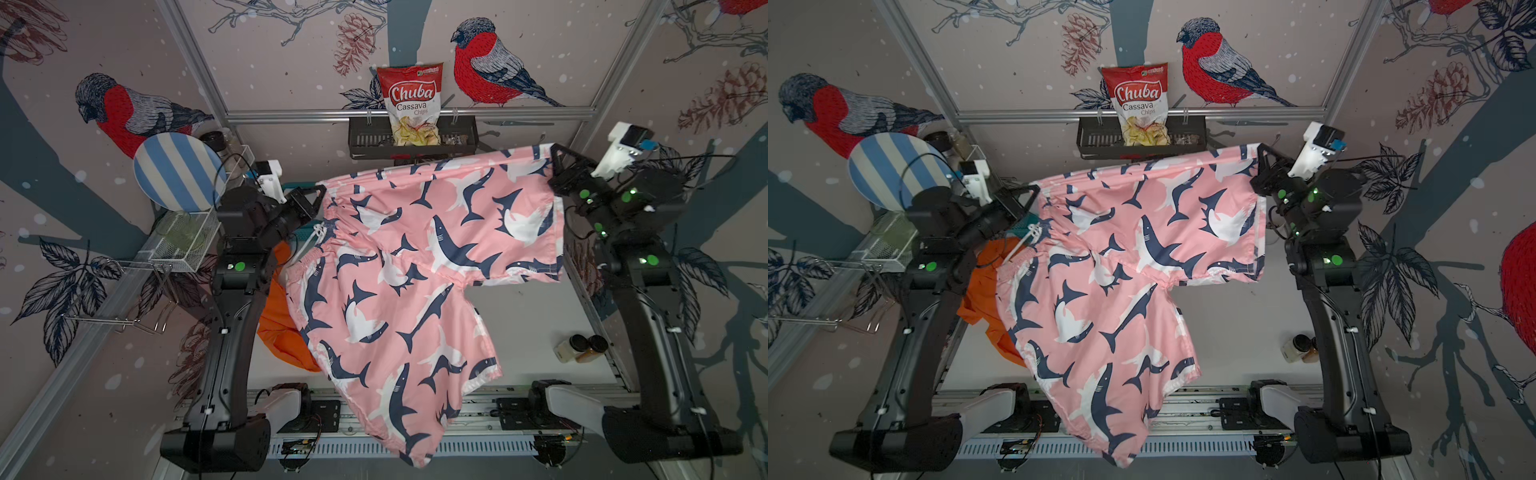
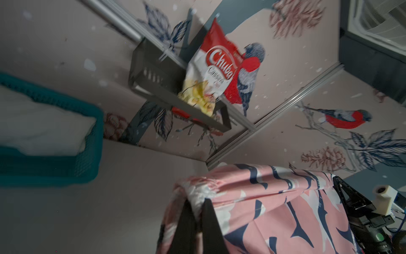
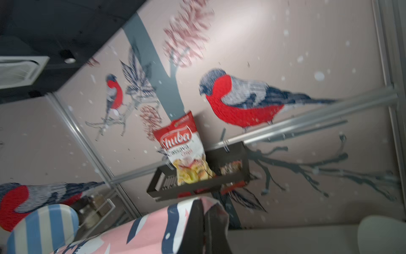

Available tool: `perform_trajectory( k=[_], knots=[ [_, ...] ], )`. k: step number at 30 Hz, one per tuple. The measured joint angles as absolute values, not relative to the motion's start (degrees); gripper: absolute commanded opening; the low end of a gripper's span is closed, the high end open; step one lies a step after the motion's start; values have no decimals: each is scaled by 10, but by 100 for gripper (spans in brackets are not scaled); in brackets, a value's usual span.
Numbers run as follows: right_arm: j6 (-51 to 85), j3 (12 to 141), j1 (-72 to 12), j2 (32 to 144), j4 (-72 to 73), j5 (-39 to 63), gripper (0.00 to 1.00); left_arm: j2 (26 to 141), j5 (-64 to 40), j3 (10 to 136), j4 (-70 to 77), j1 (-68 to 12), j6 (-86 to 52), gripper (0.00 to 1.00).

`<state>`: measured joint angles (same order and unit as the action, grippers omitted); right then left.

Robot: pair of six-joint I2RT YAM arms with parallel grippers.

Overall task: Roll up the shorts
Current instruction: Flatten out the shorts at the center of the board.

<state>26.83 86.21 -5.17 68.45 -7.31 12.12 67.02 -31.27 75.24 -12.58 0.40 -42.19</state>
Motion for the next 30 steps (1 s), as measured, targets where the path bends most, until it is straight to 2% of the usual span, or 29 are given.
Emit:
perform_trajectory(
  k=[6,11,14,21,30],
  knots=[
    [291,681,-49,765,-9,121,0,784,-291,546,-10,-10,-435,0],
    [325,669,-49,825,12,123,0,907,-272,548,50,-26,-437,0],
    [347,674,-49,834,21,127,0,940,-264,575,67,-28,-436,0],
    [376,656,-58,797,25,148,0,934,-241,599,52,-28,-425,0],
    [406,541,-78,655,6,180,0,842,-211,548,-32,-28,-389,0]
  ],
)
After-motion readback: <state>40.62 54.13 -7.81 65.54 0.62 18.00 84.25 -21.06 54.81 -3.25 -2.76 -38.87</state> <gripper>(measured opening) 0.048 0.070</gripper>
